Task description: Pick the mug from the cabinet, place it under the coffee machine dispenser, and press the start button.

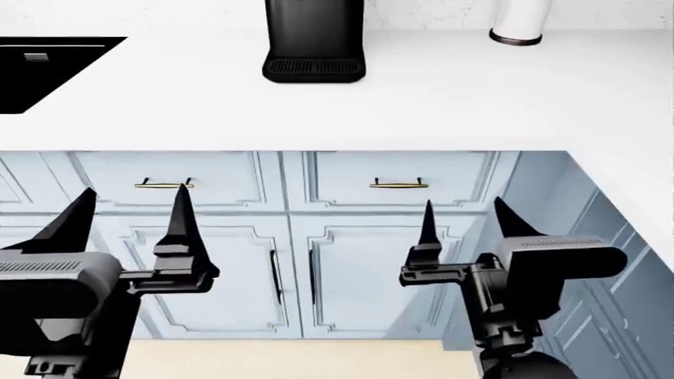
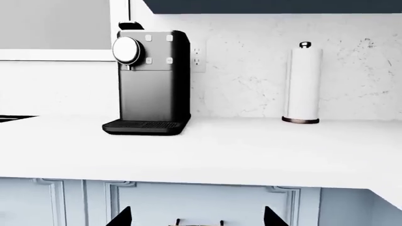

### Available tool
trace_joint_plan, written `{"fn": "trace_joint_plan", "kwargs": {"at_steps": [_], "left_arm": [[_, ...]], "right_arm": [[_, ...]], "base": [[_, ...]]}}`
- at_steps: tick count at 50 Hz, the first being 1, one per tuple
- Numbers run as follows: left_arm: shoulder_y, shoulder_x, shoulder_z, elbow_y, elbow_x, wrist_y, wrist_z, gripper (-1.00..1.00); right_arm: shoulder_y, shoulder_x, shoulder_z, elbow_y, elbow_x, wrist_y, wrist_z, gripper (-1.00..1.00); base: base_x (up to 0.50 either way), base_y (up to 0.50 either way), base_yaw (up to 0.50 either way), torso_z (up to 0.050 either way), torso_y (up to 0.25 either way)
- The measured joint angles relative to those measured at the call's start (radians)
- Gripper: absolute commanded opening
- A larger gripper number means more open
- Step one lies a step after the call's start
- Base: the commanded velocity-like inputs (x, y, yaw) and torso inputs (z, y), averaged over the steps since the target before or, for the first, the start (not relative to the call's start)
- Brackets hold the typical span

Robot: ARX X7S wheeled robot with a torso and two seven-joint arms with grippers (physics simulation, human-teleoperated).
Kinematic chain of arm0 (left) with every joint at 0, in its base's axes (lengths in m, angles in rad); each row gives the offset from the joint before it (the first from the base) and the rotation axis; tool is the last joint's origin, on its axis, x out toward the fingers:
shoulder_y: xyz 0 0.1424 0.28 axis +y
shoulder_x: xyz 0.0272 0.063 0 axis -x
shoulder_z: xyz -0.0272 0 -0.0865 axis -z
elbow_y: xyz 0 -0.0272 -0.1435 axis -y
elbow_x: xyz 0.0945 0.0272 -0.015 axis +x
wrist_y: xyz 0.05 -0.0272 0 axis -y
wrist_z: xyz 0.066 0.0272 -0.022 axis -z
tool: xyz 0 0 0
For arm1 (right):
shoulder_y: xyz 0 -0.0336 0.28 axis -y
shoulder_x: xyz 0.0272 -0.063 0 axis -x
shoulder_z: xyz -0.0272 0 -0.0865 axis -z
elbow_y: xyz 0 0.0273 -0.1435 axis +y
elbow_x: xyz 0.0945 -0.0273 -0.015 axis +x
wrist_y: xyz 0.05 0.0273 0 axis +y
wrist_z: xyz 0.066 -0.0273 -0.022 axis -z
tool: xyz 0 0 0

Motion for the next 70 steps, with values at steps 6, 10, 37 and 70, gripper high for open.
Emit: {"fn": "trace_joint_plan", "kwargs": {"at_steps": [6, 10, 37, 70], "left_arm": [[-0.028, -0.016, -0.035, 0.050, -0.057, -0.041, -0.018, 1.00], [-0.043, -0.026, -0.051, 0.069, -0.087, -0.060, -0.029, 1.00], [-0.183, -0.110, -0.114, 0.105, -0.243, -0.142, -0.107, 1.00], [-0.553, -0.187, -0.048, -0.072, -0.369, -0.283, -0.208, 1.00]], "right_arm": [[0.038, 0.013, 0.004, -0.033, 0.017, 0.048, 0.001, 1.00], [0.059, 0.022, 0.010, -0.055, 0.030, 0.081, 0.001, 1.00], [0.228, 0.066, 0.026, -0.137, 0.106, 0.290, 0.010, 1.00], [0.566, 0.064, 0.057, -0.011, 0.178, 0.528, 0.041, 1.00]], "base": [[0.00, 0.00, 0.00, 0.048, 0.029], [0.00, 0.00, 0.00, 0.047, 0.029], [0.00, 0.00, 0.00, 0.048, 0.059], [0.00, 0.14, 0.00, 0.029, 0.050]]}}
